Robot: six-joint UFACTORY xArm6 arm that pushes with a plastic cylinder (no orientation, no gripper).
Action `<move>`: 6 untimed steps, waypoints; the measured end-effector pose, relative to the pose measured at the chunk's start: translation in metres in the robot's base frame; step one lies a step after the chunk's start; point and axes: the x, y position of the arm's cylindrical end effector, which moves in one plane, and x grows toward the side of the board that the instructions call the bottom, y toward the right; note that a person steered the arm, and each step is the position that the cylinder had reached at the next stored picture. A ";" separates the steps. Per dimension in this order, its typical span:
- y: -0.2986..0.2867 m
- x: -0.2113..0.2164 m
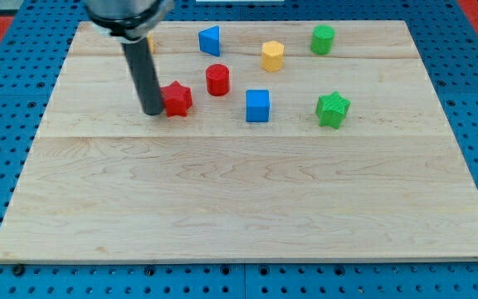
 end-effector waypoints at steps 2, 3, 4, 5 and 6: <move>0.021 0.091; 0.124 0.107; 0.151 0.107; 0.166 0.107; 0.252 0.109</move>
